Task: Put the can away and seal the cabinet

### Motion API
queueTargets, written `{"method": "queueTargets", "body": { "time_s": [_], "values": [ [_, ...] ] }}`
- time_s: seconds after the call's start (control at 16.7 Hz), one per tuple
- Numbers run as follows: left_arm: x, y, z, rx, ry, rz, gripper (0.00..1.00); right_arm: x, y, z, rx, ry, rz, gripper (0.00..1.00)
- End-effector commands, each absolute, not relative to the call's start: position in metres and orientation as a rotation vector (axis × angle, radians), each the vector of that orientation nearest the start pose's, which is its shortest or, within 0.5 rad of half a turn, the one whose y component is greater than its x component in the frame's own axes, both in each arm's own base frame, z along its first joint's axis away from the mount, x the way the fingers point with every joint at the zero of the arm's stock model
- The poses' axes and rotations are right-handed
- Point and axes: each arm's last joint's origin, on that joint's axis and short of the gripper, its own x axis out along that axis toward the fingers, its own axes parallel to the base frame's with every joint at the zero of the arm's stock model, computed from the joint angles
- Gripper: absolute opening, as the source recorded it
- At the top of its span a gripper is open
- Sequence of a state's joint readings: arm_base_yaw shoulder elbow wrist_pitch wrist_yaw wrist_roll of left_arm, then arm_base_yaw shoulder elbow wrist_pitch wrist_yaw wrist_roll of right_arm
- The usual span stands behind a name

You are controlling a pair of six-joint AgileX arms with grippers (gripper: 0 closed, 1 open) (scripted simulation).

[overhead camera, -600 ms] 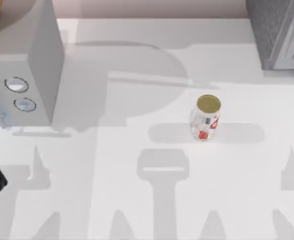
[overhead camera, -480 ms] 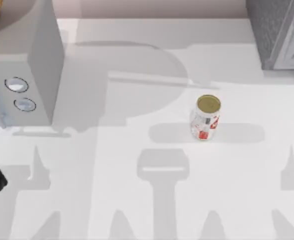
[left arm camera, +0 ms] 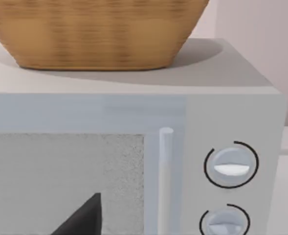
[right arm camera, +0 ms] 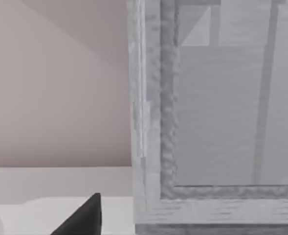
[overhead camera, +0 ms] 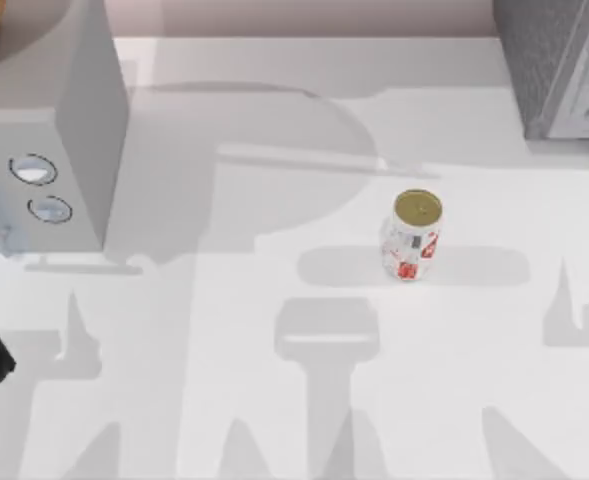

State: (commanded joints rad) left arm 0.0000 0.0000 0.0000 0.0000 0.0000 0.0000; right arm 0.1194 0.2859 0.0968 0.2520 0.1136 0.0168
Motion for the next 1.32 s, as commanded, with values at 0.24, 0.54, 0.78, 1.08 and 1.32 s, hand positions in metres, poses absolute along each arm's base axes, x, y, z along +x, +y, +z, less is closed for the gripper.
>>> {"method": "queueTargets", "body": {
  "time_s": [0.24,0.54,0.78,1.08,1.32],
  "values": [
    [0.106,-0.001,0.160,0.000,0.000,0.000,1.00,0.152,0.028,0.207,0.024,-0.055,0.006,1.00],
    [0.106,-0.001,0.160,0.000,0.000,0.000,1.00,0.201,0.073,0.202,0.025,-0.038,0.004,1.00],
    [0.106,-0.001,0.160,0.000,0.000,0.000,1.00,0.232,0.123,0.171,0.025,-0.029,0.003,1.00],
    [0.106,-0.001,0.160,0.000,0.000,0.000,1.00,0.243,0.181,0.106,0.018,-0.018,-0.001,1.00],
    [0.106,-0.001,0.160,0.000,0.000,0.000,1.00,0.232,0.208,0.052,0.008,-0.011,-0.006,1.00]
  ]
}}
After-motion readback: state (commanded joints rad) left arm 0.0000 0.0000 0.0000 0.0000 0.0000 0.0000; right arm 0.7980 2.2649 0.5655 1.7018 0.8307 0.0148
